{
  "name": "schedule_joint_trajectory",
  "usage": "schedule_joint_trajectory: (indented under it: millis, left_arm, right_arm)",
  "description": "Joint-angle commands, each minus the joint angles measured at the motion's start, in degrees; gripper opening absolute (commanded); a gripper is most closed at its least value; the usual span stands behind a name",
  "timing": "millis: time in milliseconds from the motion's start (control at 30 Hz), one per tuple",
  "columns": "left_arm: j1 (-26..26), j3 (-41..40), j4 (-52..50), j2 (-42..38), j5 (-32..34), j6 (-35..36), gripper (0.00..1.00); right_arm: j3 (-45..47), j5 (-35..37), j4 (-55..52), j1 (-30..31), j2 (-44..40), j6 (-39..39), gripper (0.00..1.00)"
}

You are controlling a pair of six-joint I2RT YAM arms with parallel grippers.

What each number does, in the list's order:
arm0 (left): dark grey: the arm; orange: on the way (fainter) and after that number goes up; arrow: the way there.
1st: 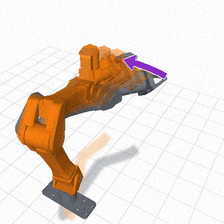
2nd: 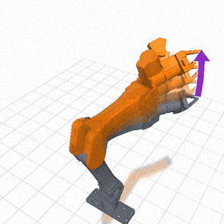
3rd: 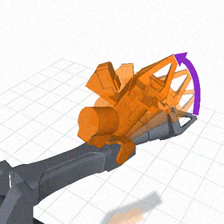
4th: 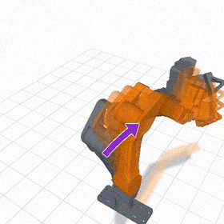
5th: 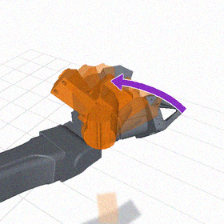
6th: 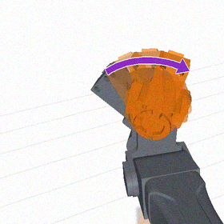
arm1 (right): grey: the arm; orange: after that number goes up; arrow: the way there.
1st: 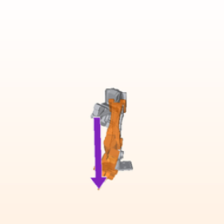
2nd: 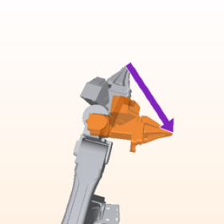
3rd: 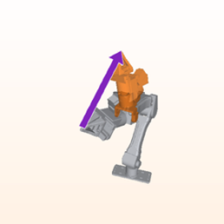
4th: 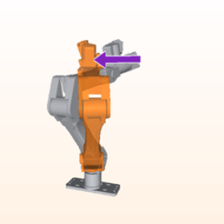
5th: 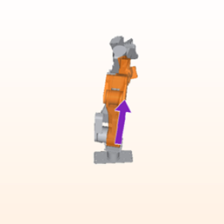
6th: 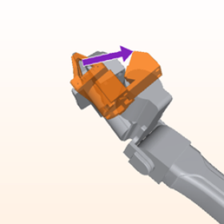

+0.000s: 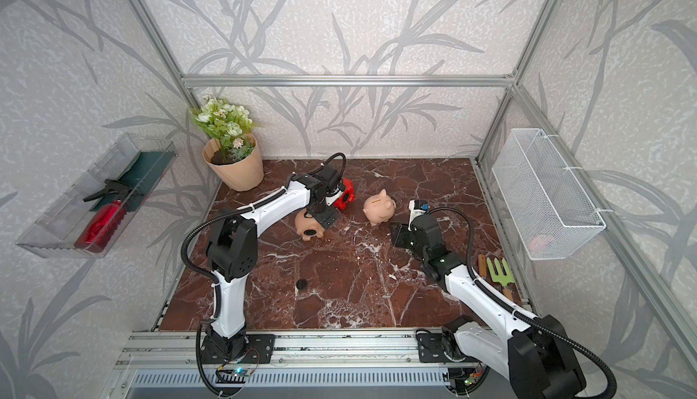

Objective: Close piggy banks
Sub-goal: Move the piggy bank to the center of the board, then turn over the piggy bank at the center of the board.

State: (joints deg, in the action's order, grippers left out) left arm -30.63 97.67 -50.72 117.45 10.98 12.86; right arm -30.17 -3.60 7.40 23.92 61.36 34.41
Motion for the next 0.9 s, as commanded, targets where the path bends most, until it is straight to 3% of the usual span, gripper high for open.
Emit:
schedule_joint_trajectory:
  millis: [0,267,467,867]
  left_arm:
    - [0.5,1.1,0.0,-3.4,-0.6,-1.4,0.99]
    - [-0.4,3.9,5.1,-7.6,-13.8,-5.4,0.99]
    - [-3.1,-1.0,20.9,-11.6,-21.3,-7.6,0.99]
    - [-5.8,10.3,21.2,-0.9,-29.7,-3.6,0.99]
  right_arm:
    - [0.7,-0.1,-0.9,-0.4,-1.6,-0.3,0.38]
    - [0.6,0.4,-3.7,-2.7,-4.1,-2.1,0.38]
    - [0.9,-1.0,-5.5,-6.5,-6.1,-4.0,0.38]
    - [-0.3,-2.7,-10.6,-9.6,-7.0,-6.3,0.38]
